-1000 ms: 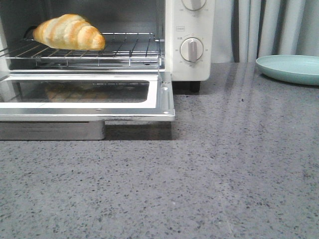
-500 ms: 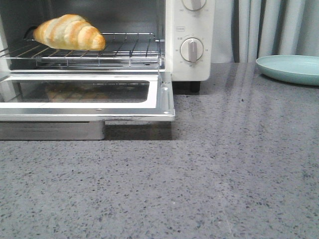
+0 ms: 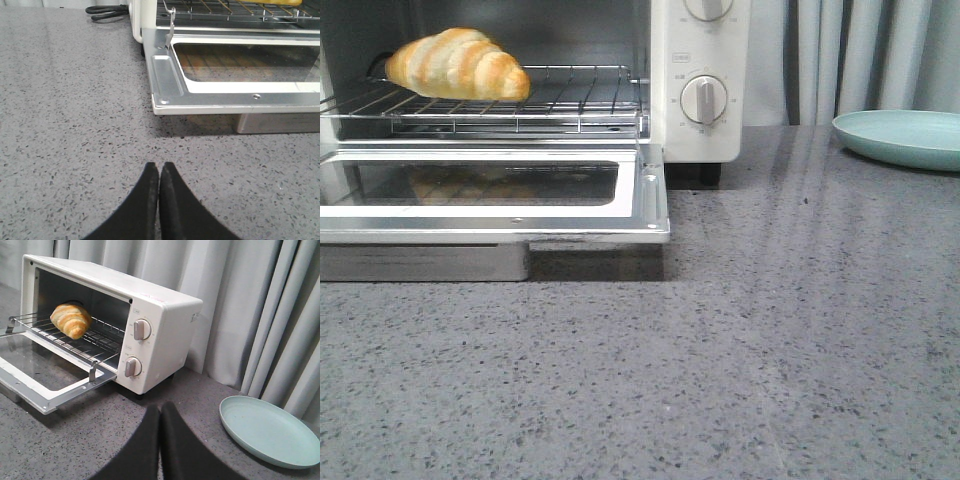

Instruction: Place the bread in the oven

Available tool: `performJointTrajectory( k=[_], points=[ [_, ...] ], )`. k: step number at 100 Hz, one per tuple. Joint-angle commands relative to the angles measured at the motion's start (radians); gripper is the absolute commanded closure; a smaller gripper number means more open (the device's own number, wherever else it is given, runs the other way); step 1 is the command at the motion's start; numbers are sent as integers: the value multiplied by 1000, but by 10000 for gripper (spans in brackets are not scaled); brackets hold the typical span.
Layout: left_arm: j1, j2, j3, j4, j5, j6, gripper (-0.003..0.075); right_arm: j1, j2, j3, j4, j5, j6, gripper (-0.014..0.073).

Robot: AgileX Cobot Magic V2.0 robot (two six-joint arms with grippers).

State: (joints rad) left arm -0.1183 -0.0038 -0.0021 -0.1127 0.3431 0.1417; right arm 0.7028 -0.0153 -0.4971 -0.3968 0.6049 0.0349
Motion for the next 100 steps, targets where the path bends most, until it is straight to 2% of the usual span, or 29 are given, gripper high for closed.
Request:
performJointTrajectory(
  k=[1,79,87,100],
  points=[
    [2,-29,26,-19,-47,-3,741,-6,25,-22,-17,-70,1,643],
    [2,-29,26,-19,-47,-3,741,-6,25,-22,-17,-64,1,643],
    [2,-29,26,-19,-47,-3,741,-6,25,-5,-97,1,1,643],
    [2,-29,26,-19,-47,-3,741,-65,34,90,-103,-170,38,643]
  ],
)
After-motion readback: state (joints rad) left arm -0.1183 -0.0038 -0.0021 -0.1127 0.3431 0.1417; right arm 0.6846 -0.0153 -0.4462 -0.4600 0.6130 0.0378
